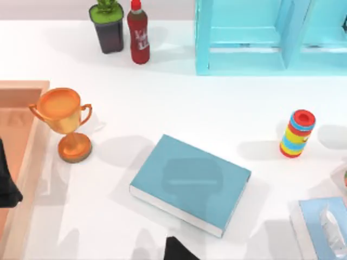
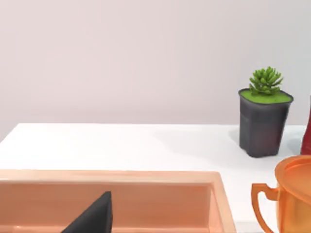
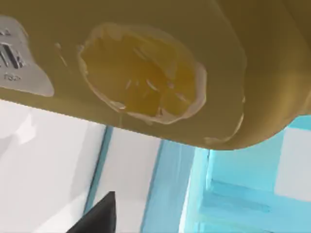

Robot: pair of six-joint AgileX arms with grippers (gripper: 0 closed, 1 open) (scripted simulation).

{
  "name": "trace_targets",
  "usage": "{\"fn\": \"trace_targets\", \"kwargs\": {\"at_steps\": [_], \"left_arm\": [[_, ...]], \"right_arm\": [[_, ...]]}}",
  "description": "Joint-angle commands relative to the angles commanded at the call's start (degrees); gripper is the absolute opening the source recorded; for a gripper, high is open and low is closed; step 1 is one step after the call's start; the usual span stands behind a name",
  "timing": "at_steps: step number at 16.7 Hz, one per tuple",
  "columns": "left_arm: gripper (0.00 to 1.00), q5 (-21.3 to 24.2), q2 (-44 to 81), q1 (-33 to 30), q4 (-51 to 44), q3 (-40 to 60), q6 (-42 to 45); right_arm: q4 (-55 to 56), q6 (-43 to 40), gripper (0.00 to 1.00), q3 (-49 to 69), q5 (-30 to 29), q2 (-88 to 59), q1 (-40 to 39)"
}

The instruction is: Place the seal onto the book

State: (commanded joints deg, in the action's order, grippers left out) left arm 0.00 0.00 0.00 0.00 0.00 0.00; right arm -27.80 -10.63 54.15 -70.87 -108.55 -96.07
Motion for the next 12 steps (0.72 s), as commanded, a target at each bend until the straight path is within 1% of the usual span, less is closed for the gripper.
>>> {"fn": "trace_targets", "kwargs": {"at_steps": [2,4,9,11,12], "left_arm": [[1.0,0.0,0.0,0.0,0.0,0.0,0.0],[1.0,0.0,0.0,0.0,0.0,0.0,0.0],[1.0,0.0,0.0,0.0,0.0,0.0,0.0],[1.0,0.0,0.0,0.0,0.0,0.0,0.0],[1.0,0.0,0.0,0.0,0.0,0.0,0.0]], "right_arm": [[-1.5,2.9,1.0,3.3,-2.7,-1.4,0.8],[-2.0,4.2,1.0,4.9,-3.9,-2.4,1.6],[-2.0,4.2,1.0,4.9,-3.8,-2.2,1.4],[-1.5,3.5,1.0,3.5,-2.1,-0.5,1.3],[-1.0,2.9,1.0,2.1,-0.3,1.2,1.3]]}}
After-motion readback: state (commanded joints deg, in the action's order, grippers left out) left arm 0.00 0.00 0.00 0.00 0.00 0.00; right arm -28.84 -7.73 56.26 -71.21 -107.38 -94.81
